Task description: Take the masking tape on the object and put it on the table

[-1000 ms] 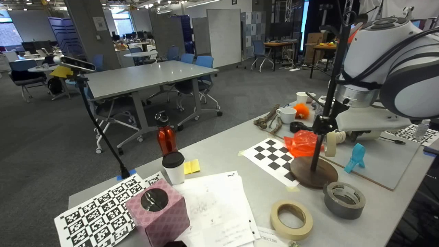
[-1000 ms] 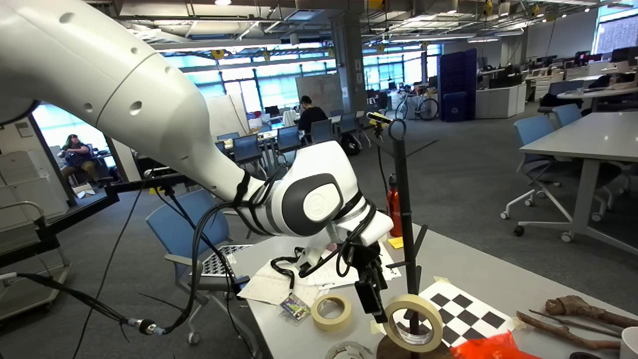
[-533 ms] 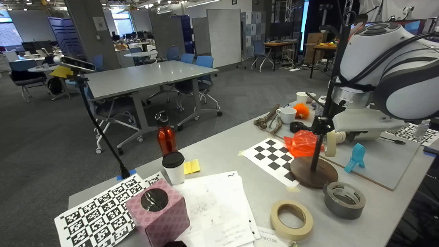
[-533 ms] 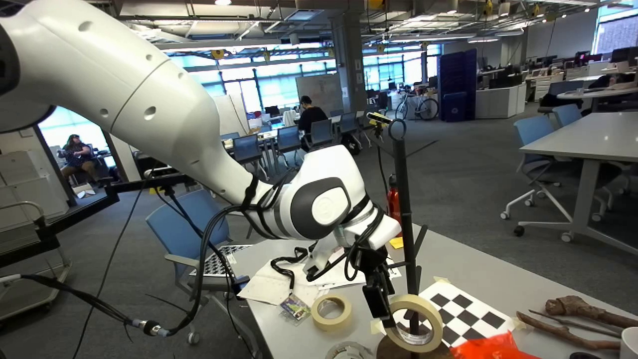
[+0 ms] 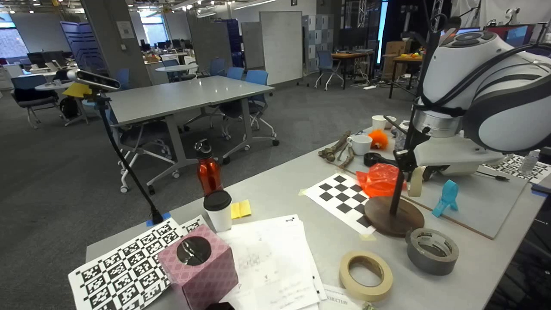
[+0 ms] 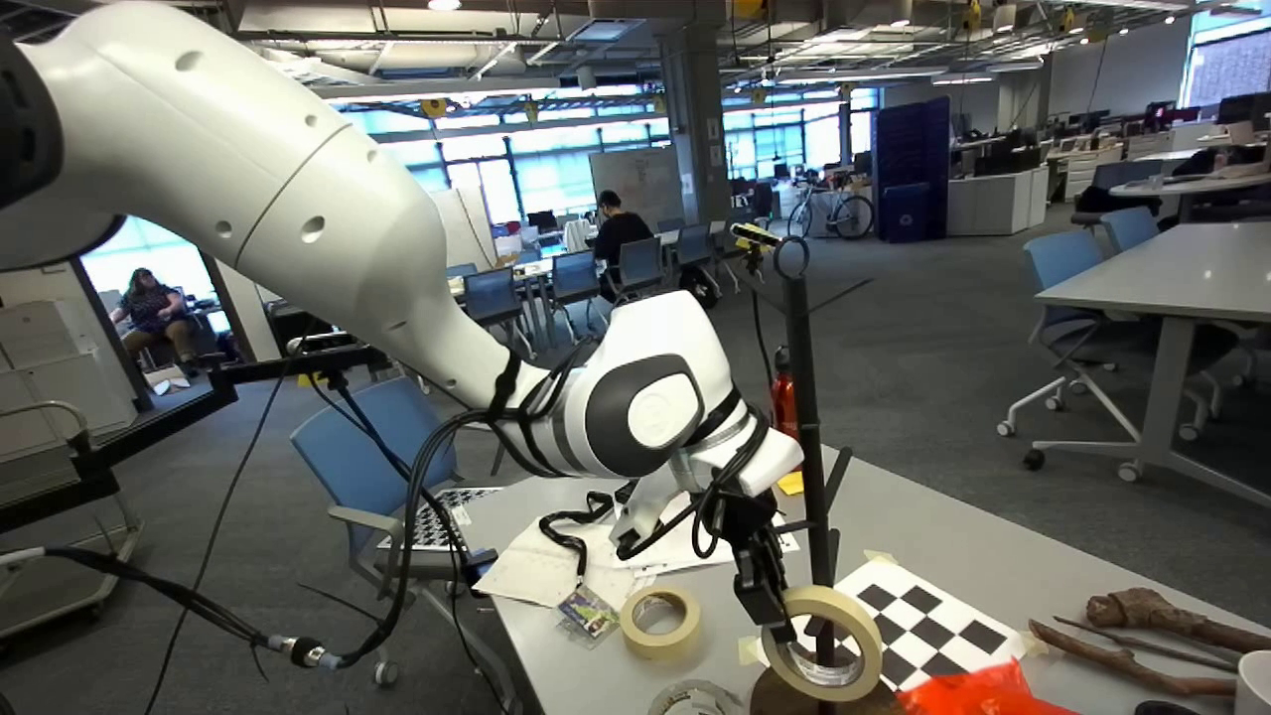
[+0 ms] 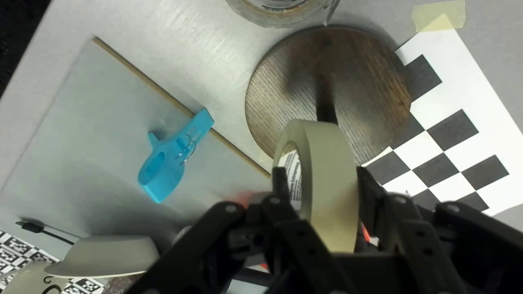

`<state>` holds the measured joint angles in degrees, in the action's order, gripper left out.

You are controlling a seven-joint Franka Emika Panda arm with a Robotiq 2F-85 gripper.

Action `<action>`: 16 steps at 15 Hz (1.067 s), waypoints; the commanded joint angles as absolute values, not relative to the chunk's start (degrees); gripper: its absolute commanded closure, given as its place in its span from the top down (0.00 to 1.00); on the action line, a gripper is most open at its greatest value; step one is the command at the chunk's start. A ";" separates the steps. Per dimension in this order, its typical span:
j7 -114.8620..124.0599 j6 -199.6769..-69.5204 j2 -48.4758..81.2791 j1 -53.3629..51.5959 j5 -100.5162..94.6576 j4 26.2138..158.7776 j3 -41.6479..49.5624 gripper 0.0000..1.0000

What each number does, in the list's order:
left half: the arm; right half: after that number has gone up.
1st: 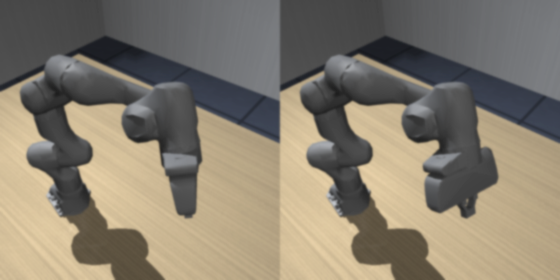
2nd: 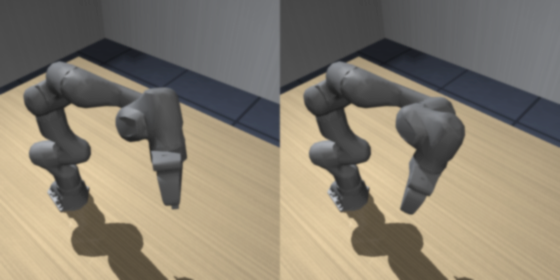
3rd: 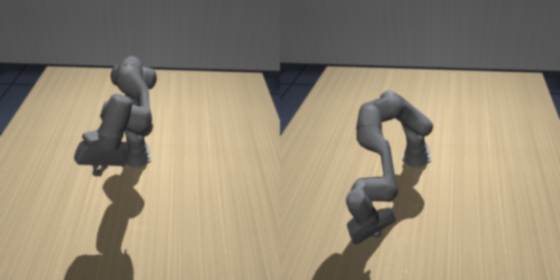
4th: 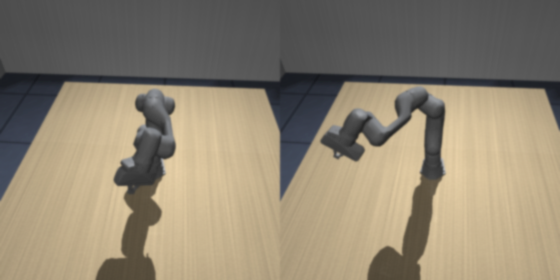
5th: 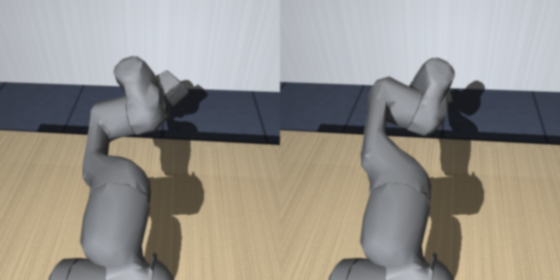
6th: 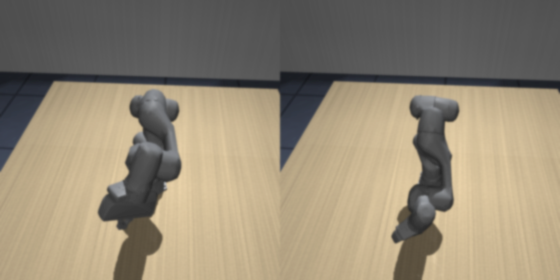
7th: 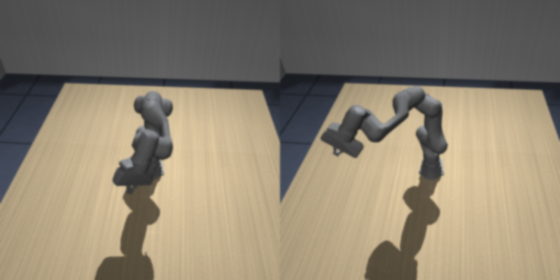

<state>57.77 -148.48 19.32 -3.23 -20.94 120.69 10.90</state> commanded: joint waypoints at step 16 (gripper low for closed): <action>70.07 -147.16 17.86 -7.64 -31.61 121.07 15.92 0.07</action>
<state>66.87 -148.42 19.30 -6.32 -28.68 120.44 14.62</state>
